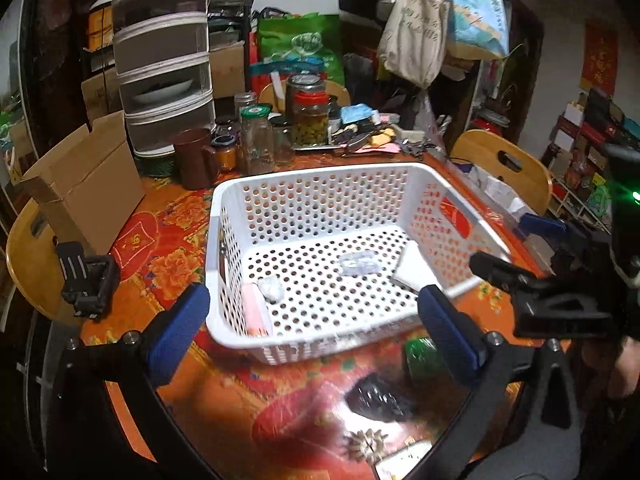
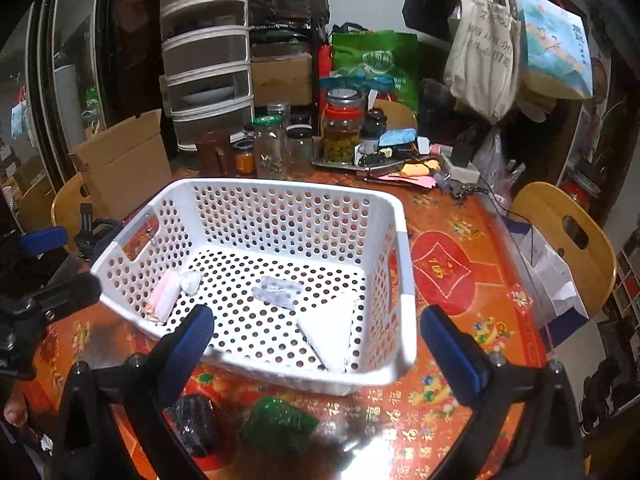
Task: Organize soft objects
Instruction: 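Withdraw both tools from the basket back toward the table, then grasp the white ridged plastic piece with the left tool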
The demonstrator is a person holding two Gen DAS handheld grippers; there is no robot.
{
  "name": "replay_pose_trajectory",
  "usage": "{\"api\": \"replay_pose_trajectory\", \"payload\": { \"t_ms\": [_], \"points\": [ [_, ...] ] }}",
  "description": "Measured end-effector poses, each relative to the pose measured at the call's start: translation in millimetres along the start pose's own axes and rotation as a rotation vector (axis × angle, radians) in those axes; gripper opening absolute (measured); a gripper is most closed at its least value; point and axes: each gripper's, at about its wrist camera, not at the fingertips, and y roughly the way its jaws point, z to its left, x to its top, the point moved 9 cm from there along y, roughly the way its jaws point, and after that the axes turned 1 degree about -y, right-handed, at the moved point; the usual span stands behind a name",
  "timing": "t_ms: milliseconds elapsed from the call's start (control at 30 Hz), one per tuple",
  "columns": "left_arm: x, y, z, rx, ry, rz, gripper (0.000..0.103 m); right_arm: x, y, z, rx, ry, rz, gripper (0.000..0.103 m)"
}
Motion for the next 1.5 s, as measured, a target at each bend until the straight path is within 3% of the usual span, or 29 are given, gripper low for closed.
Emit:
{"api": "replay_pose_trajectory", "payload": {
  "t_ms": [233,467,800,967,1067,1233,1300,1500],
  "points": [
    [-35,-39,-3,0.003,0.018,-0.048,0.103,-20,-31,7,0.006,-0.009,-0.049,0.103],
    [-85,-61,-8,-0.005,0.002,-0.061,0.103,-63,-58,13,0.037,0.018,-0.067,0.103],
    [-169,-12,-30,-0.024,0.009,0.052,0.103,-153,-46,15,0.076,0.084,0.002,0.103],
    [-184,9,-42,-0.025,0.024,0.068,0.100,-176,-41,12,0.066,0.103,0.020,0.103],
    [-190,19,-48,-0.032,0.032,0.081,0.088,-184,-41,8,0.065,0.129,0.023,0.103],
    [-196,35,-52,-0.049,0.036,0.115,0.049,-192,-39,3,0.067,0.158,0.036,0.103],
    [-198,40,-53,-0.058,0.038,0.123,0.043,-193,-39,6,0.076,0.158,0.036,0.103],
    [-197,36,-44,-0.043,0.041,0.091,0.043,-193,-39,25,0.095,0.124,0.031,0.103]
  ]
}}
